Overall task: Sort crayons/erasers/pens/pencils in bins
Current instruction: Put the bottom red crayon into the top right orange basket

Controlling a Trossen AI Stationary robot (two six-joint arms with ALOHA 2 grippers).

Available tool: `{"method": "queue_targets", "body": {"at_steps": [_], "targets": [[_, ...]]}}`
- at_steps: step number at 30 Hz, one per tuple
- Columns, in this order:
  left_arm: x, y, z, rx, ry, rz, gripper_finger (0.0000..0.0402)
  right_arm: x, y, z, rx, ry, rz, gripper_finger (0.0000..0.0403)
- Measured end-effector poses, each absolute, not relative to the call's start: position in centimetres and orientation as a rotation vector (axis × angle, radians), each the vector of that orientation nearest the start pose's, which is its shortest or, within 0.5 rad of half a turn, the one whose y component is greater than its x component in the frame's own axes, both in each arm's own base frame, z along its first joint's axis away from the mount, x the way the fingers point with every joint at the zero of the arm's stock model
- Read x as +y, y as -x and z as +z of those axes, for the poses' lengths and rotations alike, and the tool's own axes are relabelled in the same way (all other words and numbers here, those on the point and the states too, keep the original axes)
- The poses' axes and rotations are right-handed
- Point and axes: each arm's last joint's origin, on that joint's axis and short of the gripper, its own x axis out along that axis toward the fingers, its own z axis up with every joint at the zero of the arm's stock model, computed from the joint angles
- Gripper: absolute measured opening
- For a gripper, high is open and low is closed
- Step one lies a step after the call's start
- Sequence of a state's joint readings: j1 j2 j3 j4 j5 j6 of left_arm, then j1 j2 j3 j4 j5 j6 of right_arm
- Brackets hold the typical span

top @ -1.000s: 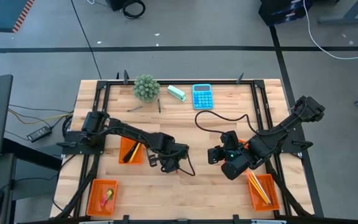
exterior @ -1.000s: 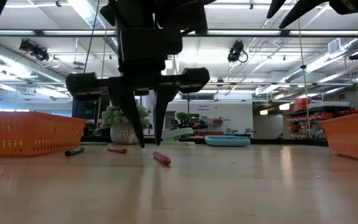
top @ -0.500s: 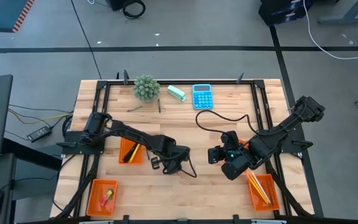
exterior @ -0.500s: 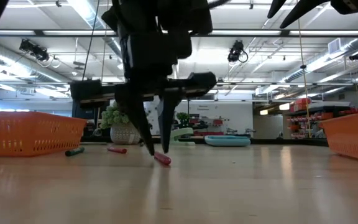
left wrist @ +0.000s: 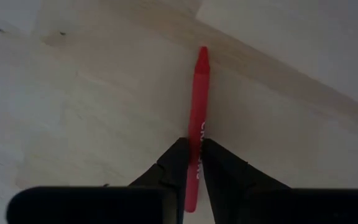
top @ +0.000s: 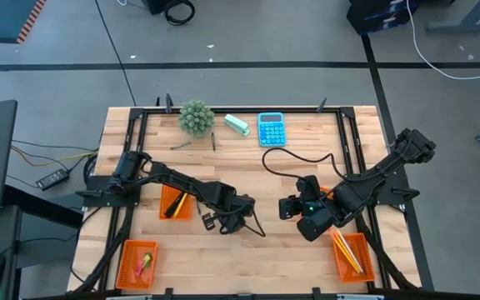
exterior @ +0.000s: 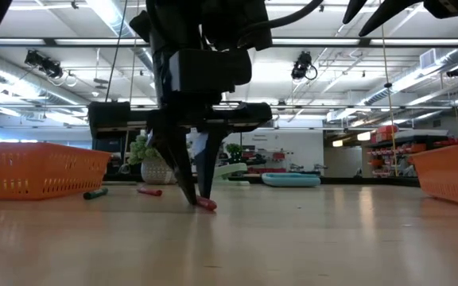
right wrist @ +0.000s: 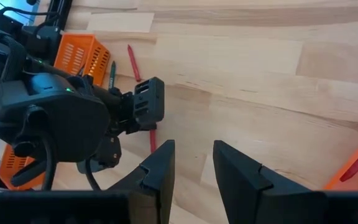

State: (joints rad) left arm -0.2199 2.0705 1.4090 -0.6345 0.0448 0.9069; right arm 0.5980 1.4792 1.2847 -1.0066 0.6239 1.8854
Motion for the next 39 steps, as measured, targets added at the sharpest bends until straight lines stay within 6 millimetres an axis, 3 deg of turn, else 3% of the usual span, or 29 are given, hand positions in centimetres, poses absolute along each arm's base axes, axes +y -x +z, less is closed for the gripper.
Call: {"method": "queue_targets", "body": {"at_steps": [7,18,30,35,39], "targets": [[-8.9,-39.2,13.9,1.114,-0.87,-0.803,0.0025,14.4,-24.2,29.3,0.576,-1.043,-0.833,0.0117],[-8.0,-39.0,14.4,1.156,-0.802,-0.767,0.0032,14.5,-24.2,29.3,0.578,-1.048,-0.829,0.0117],[-4.5,-38.4,21.9,0.993,-0.486,-0.652,0.002,16.7,-22.6,29.7,0.688,-1.068,-0.728,0.0117],[-2.9,-38.2,25.1,0.854,-0.256,-0.612,0.0005,17.9,-21.9,31.4,0.586,-0.971,-0.641,0.0117],[-1.6,-37.9,28.0,0.731,-0.115,-0.558,0.0017,18.6,-21.4,34.1,0.421,-0.857,-0.578,0.0117]]}}
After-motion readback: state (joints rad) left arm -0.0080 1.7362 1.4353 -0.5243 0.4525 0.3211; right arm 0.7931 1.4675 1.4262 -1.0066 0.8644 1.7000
